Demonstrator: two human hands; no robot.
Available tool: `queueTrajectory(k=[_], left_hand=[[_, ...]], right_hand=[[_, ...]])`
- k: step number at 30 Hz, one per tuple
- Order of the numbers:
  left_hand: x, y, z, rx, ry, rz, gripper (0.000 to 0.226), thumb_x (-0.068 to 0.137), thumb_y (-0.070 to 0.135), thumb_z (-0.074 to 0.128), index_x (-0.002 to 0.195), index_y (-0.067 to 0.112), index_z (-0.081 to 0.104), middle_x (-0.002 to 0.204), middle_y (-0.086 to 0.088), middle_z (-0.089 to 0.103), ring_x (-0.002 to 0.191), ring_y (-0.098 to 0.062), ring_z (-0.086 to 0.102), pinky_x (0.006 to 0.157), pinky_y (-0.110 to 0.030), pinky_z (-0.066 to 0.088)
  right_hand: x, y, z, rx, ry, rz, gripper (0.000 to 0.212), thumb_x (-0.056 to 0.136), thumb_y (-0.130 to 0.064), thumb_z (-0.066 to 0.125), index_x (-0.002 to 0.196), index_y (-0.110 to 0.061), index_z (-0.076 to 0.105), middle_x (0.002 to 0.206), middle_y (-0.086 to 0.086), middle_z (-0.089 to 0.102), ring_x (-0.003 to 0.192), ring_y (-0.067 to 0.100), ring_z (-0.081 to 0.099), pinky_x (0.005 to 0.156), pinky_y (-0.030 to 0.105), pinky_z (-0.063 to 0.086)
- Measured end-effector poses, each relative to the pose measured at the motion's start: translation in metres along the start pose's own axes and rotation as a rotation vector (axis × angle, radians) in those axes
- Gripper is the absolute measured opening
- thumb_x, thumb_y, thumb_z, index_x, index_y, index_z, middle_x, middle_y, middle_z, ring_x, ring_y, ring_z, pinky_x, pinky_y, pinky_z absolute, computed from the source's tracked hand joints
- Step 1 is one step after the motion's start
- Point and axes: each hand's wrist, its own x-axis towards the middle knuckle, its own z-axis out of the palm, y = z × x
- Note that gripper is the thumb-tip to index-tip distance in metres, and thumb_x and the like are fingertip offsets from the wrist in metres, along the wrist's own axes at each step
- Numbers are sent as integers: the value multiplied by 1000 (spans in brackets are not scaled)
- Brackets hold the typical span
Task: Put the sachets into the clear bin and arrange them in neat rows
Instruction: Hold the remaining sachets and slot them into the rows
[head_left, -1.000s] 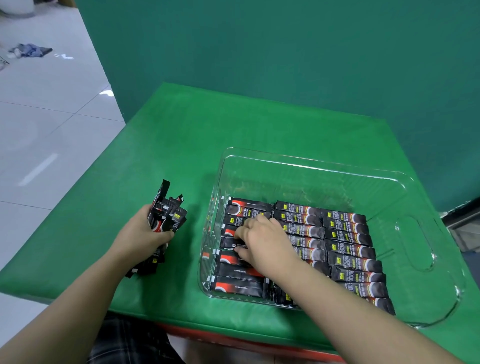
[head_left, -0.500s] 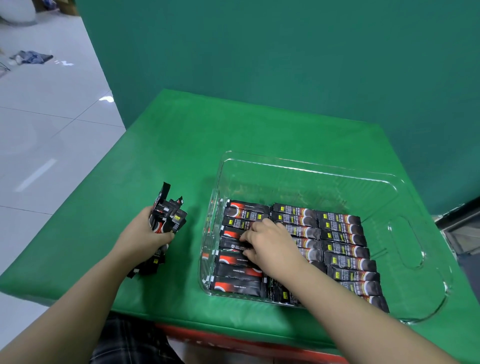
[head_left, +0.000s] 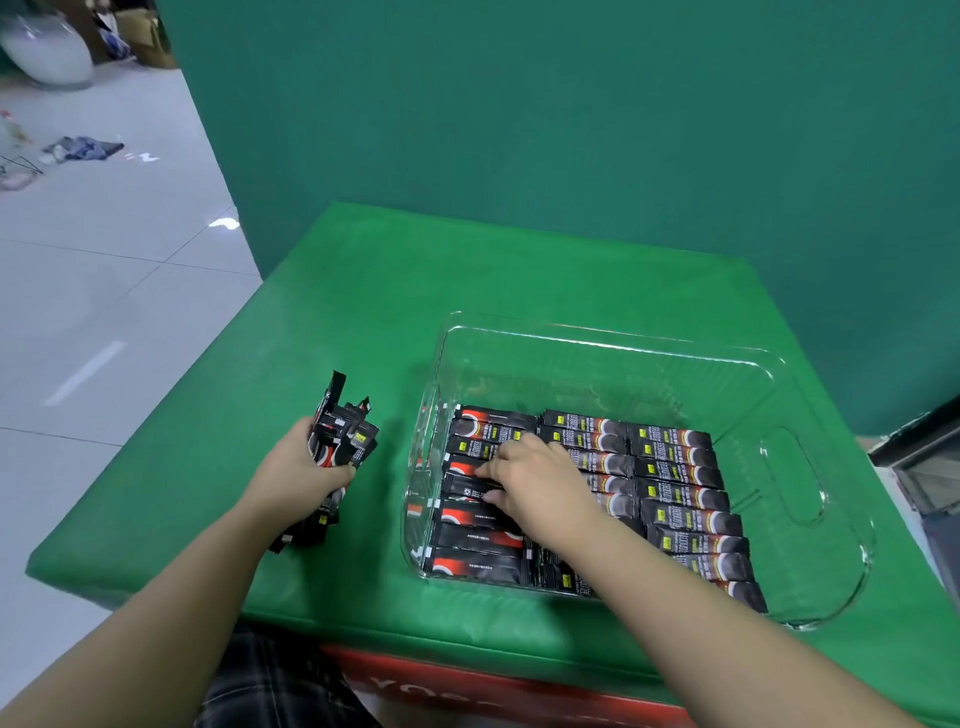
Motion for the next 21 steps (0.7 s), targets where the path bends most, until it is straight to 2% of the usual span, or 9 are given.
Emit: queueTrajectory(k=[6,11,15,21], left_hand=[[-21,18,-9,-113,62,59,38,79,11,73,107,24,51,93,7,63,84,-13,61,64,-28,42],[-36,49,-31,-182,86,138,34,79,17,75,99,32,51,95,8,64,86,-13,61,73,-33,42],[-51,82,-38,-204,99,226,35,79,17,75,97,35,52,92,9,65,84,-10,62,67,-24,40],[-69,109,-38,-178,59,295,36,78,18,76,93,37,50,89,13,66,81,-5,63,67,-20,41]], right_hand=[[7,-4,7,-51,-30,-27,42,95,-30,53,136,-26,49,123,3,53,116,23,40,92,37,34],[7,-4,8,-46,-27,-30,40,95,-27,53,135,-28,50,122,2,54,115,22,42,91,37,35],[4,-5,8,-44,-2,-41,37,95,-25,53,132,-27,54,120,3,55,113,23,42,89,37,34],[-1,2,8,-52,43,-35,37,92,-22,54,130,-23,55,116,1,56,113,24,43,88,36,34]])
